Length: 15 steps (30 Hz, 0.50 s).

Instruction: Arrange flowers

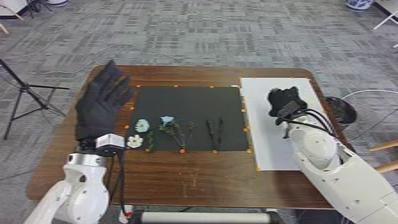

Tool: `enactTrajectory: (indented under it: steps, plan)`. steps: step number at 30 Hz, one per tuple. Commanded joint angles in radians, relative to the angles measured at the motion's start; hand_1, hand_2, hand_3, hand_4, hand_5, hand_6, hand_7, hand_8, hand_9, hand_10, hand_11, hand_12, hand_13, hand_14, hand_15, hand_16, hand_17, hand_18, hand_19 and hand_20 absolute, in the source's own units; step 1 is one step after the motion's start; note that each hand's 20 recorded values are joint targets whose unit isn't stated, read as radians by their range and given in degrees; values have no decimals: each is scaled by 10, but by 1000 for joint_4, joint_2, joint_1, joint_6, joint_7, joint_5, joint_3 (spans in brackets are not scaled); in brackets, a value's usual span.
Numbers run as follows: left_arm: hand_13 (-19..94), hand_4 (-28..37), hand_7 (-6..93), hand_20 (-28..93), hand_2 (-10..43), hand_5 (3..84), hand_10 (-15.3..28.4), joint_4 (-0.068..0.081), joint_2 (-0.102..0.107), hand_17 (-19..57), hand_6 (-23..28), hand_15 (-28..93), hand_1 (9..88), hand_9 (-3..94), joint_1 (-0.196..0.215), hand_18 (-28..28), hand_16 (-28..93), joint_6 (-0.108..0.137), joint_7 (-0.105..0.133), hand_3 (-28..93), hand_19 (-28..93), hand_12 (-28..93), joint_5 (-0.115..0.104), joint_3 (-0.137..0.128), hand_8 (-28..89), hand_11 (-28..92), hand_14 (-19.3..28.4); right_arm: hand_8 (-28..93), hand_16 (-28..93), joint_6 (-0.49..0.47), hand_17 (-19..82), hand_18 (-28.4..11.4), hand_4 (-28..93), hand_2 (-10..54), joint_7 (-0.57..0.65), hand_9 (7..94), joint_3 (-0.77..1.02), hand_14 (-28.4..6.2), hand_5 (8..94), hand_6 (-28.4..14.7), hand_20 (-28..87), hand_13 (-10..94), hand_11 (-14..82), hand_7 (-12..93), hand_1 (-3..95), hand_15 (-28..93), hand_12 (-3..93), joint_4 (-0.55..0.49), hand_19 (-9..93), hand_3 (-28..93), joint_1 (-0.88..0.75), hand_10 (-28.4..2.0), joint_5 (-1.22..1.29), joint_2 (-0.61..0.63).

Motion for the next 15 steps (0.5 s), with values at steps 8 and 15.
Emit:
enactTrajectory:
  steps: [8,15]
  plan:
    - [191,-283,188,80,-3,272,109,-5,7,-130,22,138,242,233,113,201,66,52,-42,670,423,165,-22,-44,-102,124,131,49,445,150,302,-184,-272,-95,-72,788,-190,-49,673,9,497,670,321,558,498,707,552,-114,826,847,144,-47,106,-112]
    - [190,-283,188,80,-3,272,109,-4,33,-131,23,139,243,232,109,200,66,45,-43,669,423,166,-13,-61,-102,124,131,27,456,137,299,-180,-281,-95,-134,794,-306,-36,673,8,494,672,289,551,509,679,546,-60,819,836,227,-41,86,-278]
